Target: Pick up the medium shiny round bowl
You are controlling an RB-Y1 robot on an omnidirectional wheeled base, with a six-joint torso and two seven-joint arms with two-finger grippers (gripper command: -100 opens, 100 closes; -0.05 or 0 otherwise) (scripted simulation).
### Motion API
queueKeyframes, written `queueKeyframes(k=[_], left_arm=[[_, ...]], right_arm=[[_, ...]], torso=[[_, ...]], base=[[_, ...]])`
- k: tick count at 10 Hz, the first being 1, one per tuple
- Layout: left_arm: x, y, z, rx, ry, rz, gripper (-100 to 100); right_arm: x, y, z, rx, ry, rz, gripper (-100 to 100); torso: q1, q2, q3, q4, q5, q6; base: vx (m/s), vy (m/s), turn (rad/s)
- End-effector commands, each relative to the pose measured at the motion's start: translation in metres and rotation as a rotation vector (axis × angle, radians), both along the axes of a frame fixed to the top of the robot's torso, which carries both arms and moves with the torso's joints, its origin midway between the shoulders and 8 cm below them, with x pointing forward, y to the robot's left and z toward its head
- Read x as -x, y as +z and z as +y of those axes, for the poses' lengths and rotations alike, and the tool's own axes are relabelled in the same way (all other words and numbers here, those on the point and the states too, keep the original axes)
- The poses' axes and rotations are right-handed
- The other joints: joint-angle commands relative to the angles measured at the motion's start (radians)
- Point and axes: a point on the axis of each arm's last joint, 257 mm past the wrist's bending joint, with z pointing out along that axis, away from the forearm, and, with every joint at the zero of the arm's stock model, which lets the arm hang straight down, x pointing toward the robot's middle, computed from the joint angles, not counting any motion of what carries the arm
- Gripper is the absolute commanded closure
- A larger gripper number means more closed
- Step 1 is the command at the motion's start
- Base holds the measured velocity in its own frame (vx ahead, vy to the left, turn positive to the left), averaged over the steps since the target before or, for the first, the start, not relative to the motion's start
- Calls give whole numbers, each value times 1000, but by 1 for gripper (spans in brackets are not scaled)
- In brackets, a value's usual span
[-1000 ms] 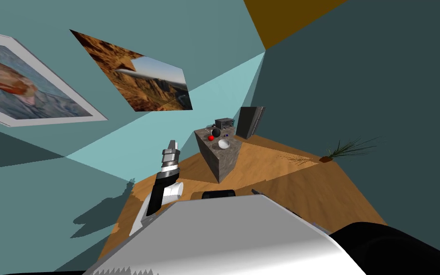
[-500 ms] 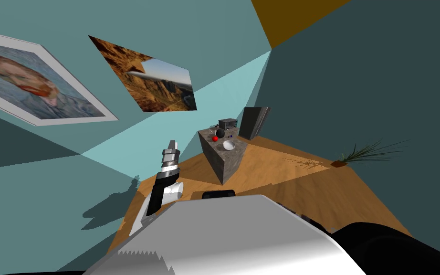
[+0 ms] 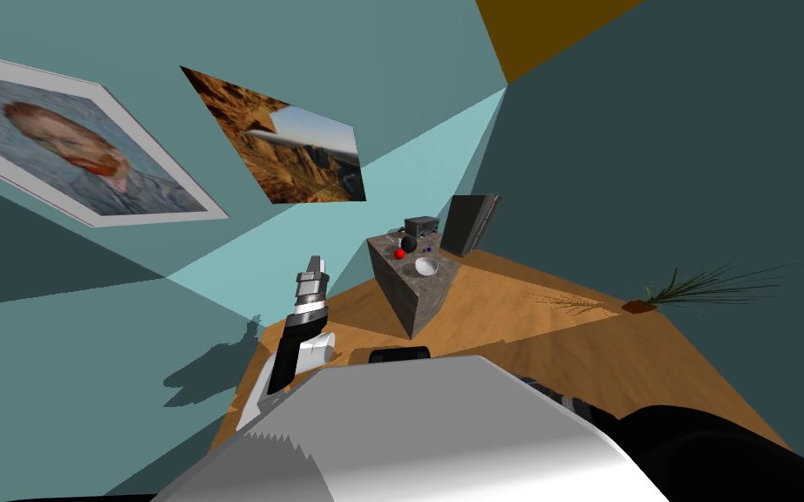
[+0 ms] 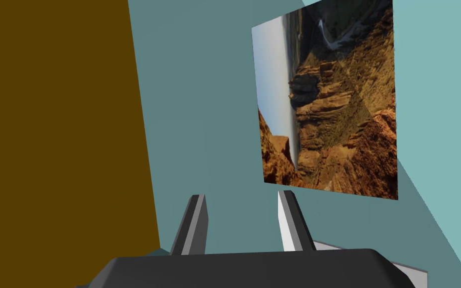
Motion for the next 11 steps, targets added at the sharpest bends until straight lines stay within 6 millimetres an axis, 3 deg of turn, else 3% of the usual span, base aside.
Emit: queueKeyframes(k=[1,2,3,4,5,6,7,8,9,10,11], left_arm=[[0,0,0,0,0,0,0],[0,0,0,0,0,0,0],[0,0,0,0,0,0,0],[0,0,0,0,0,0,0],[0,0,0,0,0,0,0],[0,0,0,0,0,0,0],[0,0,0,0,0,0,0],[0,0,0,0,0,0,0],[0,0,0,0,0,0,0],[0,0,0,0,0,0,0],[0,0,0,0,0,0,0]], right_arm=[[7,5,-21,49,28,23,-100],[21,6,-46,109,64,54,-100],[19,12,-55,130,82,61,-100],[30,17,-81,192,122,91,-100],[28,21,-88,208,135,96,-100],[36,29,-114,268,175,125,-100],[34,34,-119,282,187,128,-100],[40,44,-145,341,227,155,-100],[38,48,-149,352,237,159,-100],[42,60,-173,409,278,184,-100],[40,63,-176,418,285,186,-100]], torso=[[0,0,0,0,0,0],[0,-1,0,0,0,1],[2,-3,-1,-1,1,0],[2,-3,-2,-1,1,0],[4,-5,-3,-1,1,0],[5,-4,-3,-1,1,0],[5,-5,-3,-1,1,0],[3,-4,-3,-1,1,0],[5,-5,-3,-1,1,0],[4,-4,-2,-1,1,0],[6,-6,-3,-1,2,0]], base=[[55,109,64],[89,136,115],[95,132,65],[128,177,131],[106,169,63],[124,182,123],[109,138,65],[113,164,133],[97,155,70],[138,196,142],[128,169,61]])
